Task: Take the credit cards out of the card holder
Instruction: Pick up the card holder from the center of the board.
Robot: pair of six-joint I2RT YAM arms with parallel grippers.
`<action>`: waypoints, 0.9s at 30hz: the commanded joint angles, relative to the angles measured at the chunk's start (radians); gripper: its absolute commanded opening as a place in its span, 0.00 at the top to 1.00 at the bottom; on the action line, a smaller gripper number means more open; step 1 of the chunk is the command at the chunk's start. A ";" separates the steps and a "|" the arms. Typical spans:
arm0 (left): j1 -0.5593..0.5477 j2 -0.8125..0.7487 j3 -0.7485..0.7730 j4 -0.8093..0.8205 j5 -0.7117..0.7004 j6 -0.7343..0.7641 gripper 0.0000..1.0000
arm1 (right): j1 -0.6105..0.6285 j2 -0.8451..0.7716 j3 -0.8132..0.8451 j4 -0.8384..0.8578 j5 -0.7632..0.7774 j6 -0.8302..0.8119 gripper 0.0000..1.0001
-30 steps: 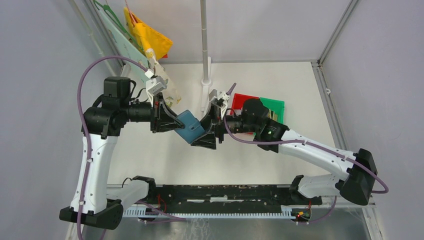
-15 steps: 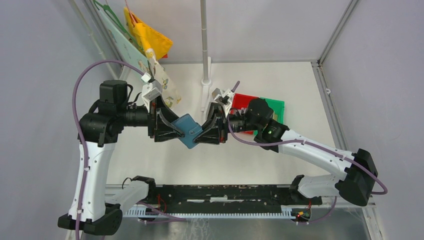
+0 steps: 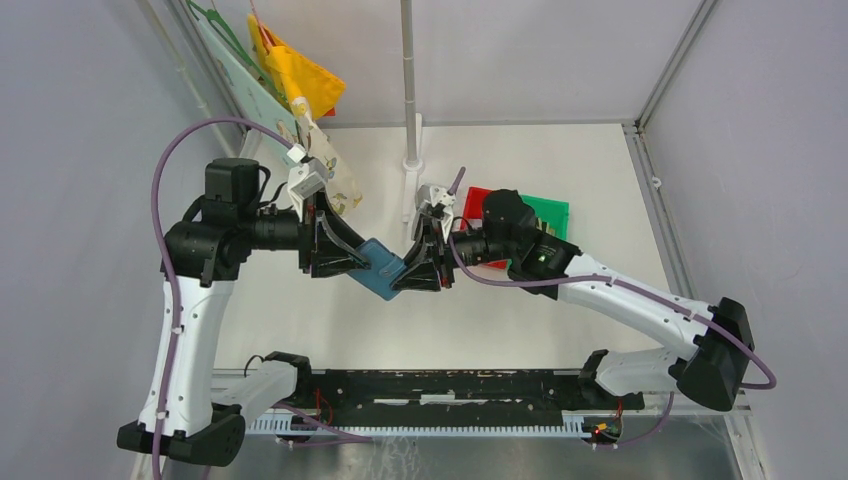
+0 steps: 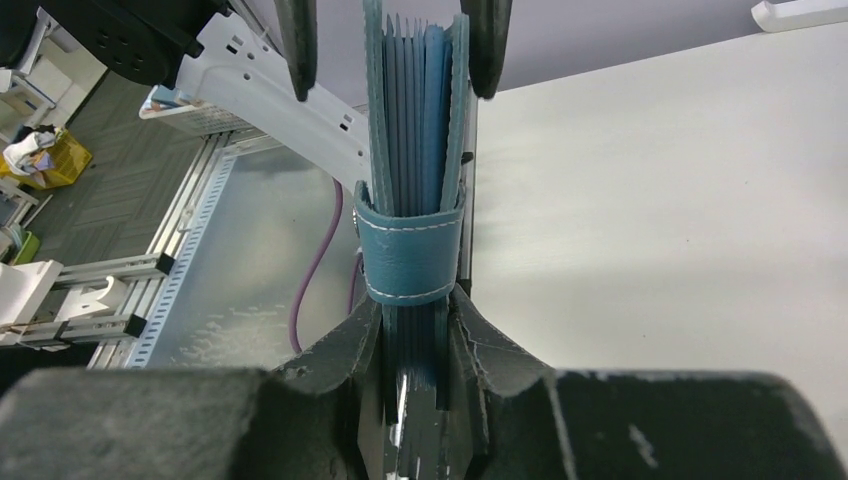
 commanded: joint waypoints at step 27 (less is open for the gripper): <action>-0.006 -0.040 -0.040 0.157 -0.020 -0.157 0.98 | 0.039 0.007 0.158 -0.100 0.104 -0.149 0.33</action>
